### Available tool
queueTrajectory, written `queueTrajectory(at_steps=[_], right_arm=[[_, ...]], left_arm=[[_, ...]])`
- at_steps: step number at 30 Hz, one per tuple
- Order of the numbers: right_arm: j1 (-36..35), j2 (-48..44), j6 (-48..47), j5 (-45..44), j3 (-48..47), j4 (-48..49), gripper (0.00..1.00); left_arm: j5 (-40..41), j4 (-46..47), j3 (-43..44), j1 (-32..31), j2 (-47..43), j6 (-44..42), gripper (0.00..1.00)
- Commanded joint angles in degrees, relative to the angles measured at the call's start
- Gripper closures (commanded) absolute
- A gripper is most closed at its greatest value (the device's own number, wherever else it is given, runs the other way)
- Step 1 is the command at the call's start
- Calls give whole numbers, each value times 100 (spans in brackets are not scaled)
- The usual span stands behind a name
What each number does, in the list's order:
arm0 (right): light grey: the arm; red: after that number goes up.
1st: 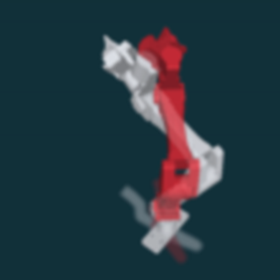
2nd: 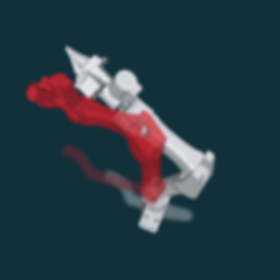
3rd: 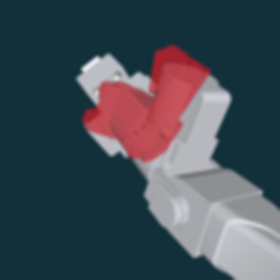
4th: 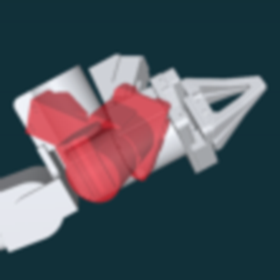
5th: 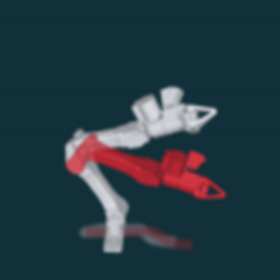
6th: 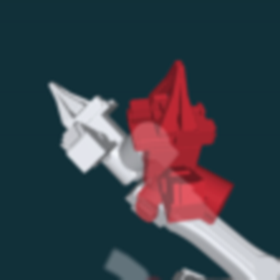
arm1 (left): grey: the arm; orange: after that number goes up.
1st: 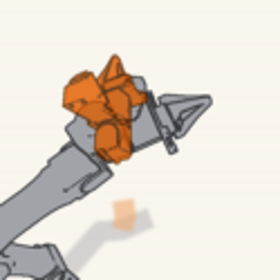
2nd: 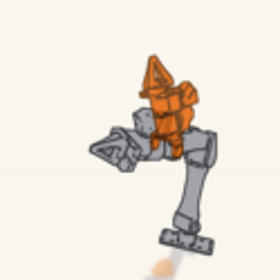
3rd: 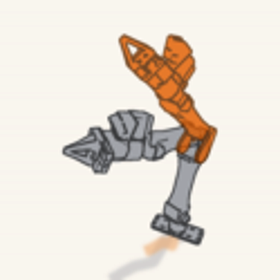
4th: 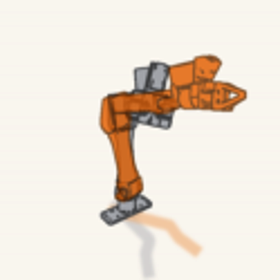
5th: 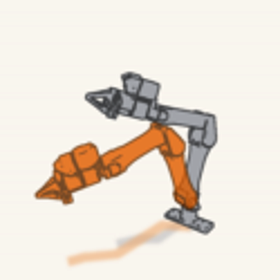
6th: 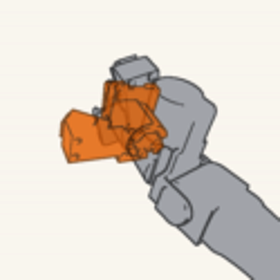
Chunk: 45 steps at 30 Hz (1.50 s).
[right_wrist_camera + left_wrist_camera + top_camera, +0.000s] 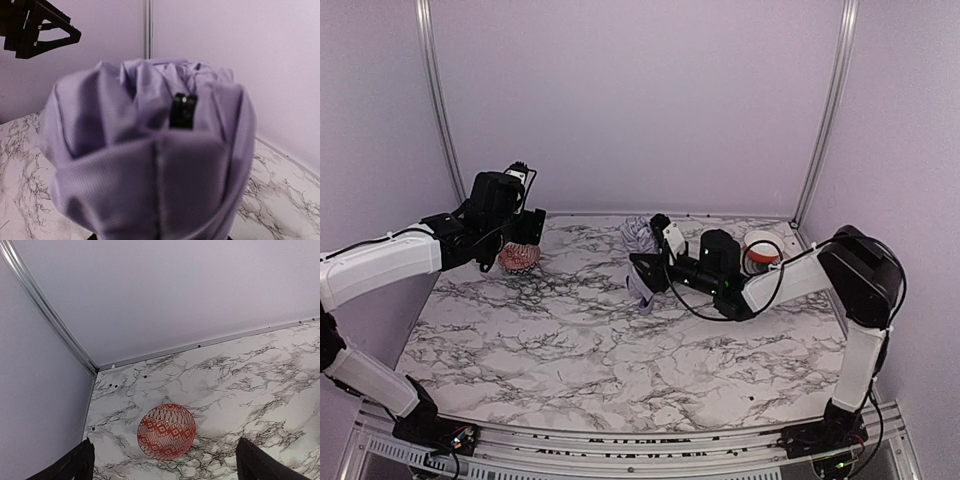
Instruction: Put away the umbrella
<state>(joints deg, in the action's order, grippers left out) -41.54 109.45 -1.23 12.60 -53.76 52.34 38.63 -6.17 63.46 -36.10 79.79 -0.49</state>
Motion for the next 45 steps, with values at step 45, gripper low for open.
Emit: queueTrajectory(at_steps=[45], right_arm=[[-377, -405, -1455, -5038, -1994, -5398, 97]], left_arm=[[-212, 131, -53, -3, 81, -205, 1]])
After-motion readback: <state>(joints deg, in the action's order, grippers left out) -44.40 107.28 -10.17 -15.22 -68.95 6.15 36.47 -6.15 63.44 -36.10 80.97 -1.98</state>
